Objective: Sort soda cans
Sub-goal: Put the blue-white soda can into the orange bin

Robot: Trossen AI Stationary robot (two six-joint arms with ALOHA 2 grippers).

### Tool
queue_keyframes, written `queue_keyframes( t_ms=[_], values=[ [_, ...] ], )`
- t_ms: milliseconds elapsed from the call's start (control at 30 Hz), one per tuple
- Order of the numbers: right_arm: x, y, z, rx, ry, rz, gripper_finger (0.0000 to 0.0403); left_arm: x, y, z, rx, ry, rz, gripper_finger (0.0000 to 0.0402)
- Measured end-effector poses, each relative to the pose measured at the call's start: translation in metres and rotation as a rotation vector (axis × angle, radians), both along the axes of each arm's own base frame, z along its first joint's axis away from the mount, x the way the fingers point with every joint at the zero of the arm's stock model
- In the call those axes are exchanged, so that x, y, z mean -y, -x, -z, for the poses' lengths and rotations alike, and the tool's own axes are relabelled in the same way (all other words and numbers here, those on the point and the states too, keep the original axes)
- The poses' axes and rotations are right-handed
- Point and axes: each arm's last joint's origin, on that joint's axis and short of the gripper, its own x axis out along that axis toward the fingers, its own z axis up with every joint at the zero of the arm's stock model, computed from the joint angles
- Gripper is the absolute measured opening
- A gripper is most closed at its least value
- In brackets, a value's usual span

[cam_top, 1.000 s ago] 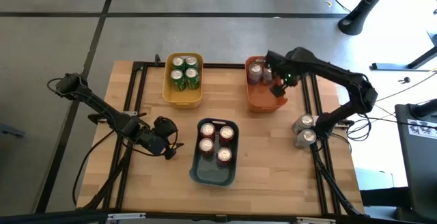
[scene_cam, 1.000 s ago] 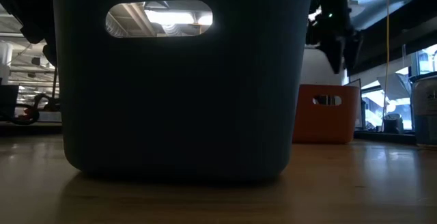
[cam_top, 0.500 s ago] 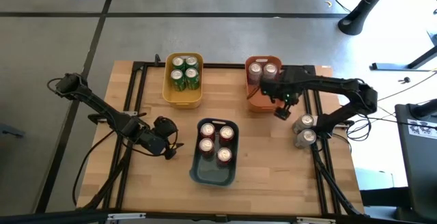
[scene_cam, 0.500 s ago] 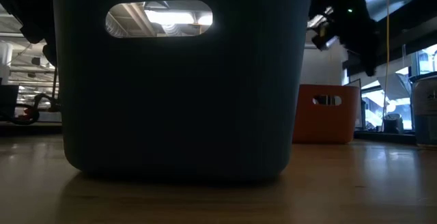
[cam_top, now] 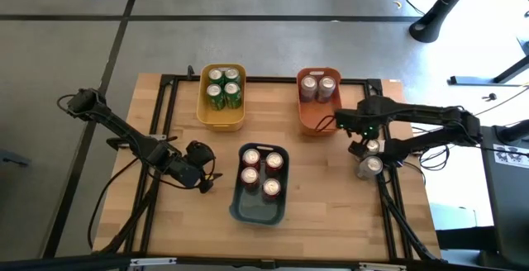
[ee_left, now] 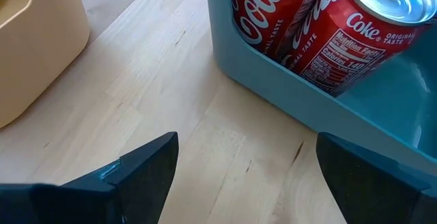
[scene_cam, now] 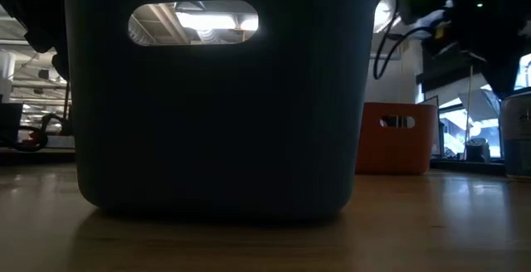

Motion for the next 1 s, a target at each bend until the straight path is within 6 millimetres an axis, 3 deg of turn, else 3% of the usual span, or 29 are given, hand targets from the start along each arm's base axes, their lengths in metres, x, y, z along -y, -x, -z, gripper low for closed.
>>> queue_keyframes(
  t_ms=[200, 633, 1000],
  values=[
    [-0.004, 0.016, 0.004, 0.021, -0.014, 0.051, 0.0386, 0.000, 0.000, 0.000, 0.000, 0.000, 0.000, 0.0335],
    [-0.007, 0.027, 0.030, -0.074, -0.048, 0.081, 0.0386, 0.000, 0.000, 0.000, 0.001, 0.000, 0.000, 0.0335],
    [-0.006, 0.019, 0.036, 0.016, -0.059, 0.077, 0.0385, 0.000, 0.000, 0.000, 0.000, 0.000, 0.000, 0.0335]
  ],
)
